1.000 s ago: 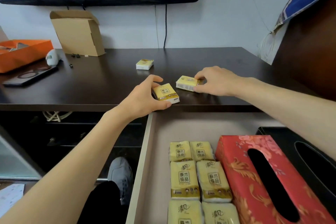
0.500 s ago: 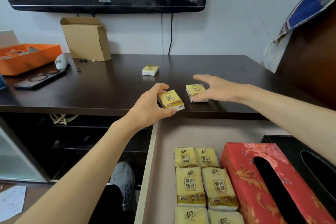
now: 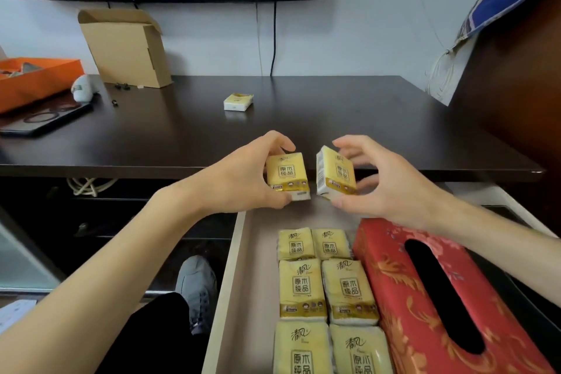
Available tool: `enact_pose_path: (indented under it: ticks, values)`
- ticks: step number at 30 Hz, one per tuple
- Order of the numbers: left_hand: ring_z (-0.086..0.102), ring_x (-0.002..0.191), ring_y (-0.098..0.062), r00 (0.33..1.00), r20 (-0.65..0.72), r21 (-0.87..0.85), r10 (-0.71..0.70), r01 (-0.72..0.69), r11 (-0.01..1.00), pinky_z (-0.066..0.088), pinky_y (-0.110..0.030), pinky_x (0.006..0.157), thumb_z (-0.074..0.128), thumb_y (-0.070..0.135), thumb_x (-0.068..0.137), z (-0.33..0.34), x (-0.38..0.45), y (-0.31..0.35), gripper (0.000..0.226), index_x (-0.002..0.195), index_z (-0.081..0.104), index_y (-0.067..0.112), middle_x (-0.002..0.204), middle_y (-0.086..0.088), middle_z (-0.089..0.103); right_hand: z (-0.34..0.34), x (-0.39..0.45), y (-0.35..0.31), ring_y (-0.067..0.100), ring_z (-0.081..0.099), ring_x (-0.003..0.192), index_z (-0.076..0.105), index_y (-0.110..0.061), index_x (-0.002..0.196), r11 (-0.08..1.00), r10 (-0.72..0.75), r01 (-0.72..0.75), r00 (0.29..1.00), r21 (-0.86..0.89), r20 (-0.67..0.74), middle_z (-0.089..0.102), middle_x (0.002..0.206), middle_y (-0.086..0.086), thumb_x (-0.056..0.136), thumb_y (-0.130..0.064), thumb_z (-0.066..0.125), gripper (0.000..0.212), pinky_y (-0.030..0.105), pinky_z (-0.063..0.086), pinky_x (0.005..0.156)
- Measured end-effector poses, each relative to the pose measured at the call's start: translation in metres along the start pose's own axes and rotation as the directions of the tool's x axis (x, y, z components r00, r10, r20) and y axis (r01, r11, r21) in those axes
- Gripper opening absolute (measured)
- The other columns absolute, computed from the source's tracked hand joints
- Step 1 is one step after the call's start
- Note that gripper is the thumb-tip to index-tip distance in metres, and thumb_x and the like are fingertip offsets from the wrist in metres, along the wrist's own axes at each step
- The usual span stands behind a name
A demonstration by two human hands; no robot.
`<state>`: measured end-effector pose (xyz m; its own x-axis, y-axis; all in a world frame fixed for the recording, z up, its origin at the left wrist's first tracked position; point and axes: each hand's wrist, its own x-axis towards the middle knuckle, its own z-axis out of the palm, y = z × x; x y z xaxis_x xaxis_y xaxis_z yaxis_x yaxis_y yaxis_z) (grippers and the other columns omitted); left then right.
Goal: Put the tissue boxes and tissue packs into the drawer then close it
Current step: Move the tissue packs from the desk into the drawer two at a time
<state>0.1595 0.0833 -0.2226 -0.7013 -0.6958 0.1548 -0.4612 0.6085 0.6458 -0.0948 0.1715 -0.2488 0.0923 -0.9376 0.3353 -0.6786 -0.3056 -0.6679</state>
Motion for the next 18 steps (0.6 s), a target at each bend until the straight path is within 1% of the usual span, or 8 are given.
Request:
enact_pose_path:
  ticks: [1,3,5,6,8,12,15,18]
  values:
    - [0.066,0.102,-0.008,0.999,0.034,-0.005,0.008,-0.008,1.0,0.056,-0.037,0.089,0.086,0.03,0.069,0.003,-0.005,0.004,0.071,0.127,0.046,0.033,0.117,0.013,0.061,0.001,-0.006,0.0,-0.003,0.058,0.12,0.052,-0.041,0.138,0.999,0.022,-0.021,0.999,-0.049,0.027,0.06,0.123,-0.025,0.063,-0.058,0.086,0.084,0.023,0.057,0.084]
    - [0.068,0.098,-0.006,0.994,0.112,0.013,0.003,-0.005,1.0,0.058,-0.033,0.084,0.088,0.031,0.069,0.012,-0.011,0.007,0.07,0.125,0.046,0.035,0.115,0.013,0.061,0.003,-0.009,0.002,-0.003,0.059,0.114,0.055,-0.042,0.135,0.981,0.083,-0.062,0.99,-0.185,0.112,0.06,0.12,-0.026,0.062,-0.068,0.083,0.083,0.026,0.055,0.087]
    - [0.068,0.096,-0.004,0.983,0.181,0.055,-0.03,0.021,0.998,0.06,-0.03,0.08,0.088,0.028,0.071,0.024,-0.013,0.006,0.069,0.125,0.045,0.034,0.115,0.013,0.06,0.007,-0.007,0.006,-0.001,0.06,0.108,0.056,-0.041,0.133,0.958,0.154,-0.096,0.967,-0.27,0.201,0.058,0.118,-0.022,0.063,-0.069,0.083,0.081,0.031,0.055,0.09]
    - [0.067,0.096,-0.005,0.978,0.205,0.086,-0.045,0.028,0.996,0.06,-0.031,0.08,0.088,0.027,0.072,0.031,-0.013,0.004,0.067,0.124,0.046,0.033,0.115,0.012,0.059,0.009,-0.006,0.008,0.0,0.061,0.105,0.057,-0.04,0.132,0.95,0.181,-0.108,0.955,-0.294,0.234,0.058,0.117,-0.021,0.064,-0.067,0.084,0.078,0.032,0.055,0.089]
    - [0.064,0.098,-0.008,0.97,0.235,0.154,-0.064,0.028,0.988,0.058,-0.035,0.084,0.086,0.027,0.074,0.042,-0.013,-0.001,0.062,0.121,0.047,0.031,0.115,0.008,0.058,0.014,-0.004,0.012,0.002,0.061,0.102,0.058,-0.039,0.132,0.938,0.22,-0.122,0.933,-0.324,0.286,0.058,0.114,-0.019,0.065,-0.067,0.084,0.077,0.034,0.055,0.089]
    - [0.058,0.105,-0.008,0.959,0.273,0.212,-0.079,0.02,0.977,0.054,-0.037,0.091,0.083,0.033,0.078,0.052,-0.013,-0.013,0.056,0.123,0.049,0.03,0.118,0.008,0.055,0.018,-0.004,0.016,0.003,0.065,0.101,0.065,-0.036,0.128,0.946,0.25,-0.145,0.896,-0.291,0.366,0.064,0.114,-0.017,0.061,-0.08,0.076,0.081,0.038,0.055,0.093]
    - [0.056,0.109,-0.009,0.951,0.3,0.198,-0.067,0.006,0.98,0.051,-0.036,0.094,0.08,0.038,0.081,0.053,-0.014,-0.017,0.054,0.126,0.05,0.029,0.12,0.007,0.054,0.019,-0.002,0.016,0.005,0.066,0.104,0.064,-0.036,0.125,0.933,0.28,-0.141,0.861,-0.33,0.425,0.067,0.116,-0.016,0.059,-0.084,0.071,0.082,0.042,0.055,0.095]
    - [0.059,0.11,-0.011,0.932,0.354,0.148,-0.074,0.022,0.989,0.052,-0.039,0.094,0.067,0.045,0.091,0.053,-0.012,-0.015,0.042,0.127,0.053,0.029,0.12,0.005,0.057,0.024,-0.001,0.015,0.007,0.066,0.107,0.06,-0.04,0.123,0.896,0.325,-0.11,0.823,-0.431,0.467,0.07,0.118,-0.017,0.065,-0.08,0.062,0.071,0.045,0.053,0.097]
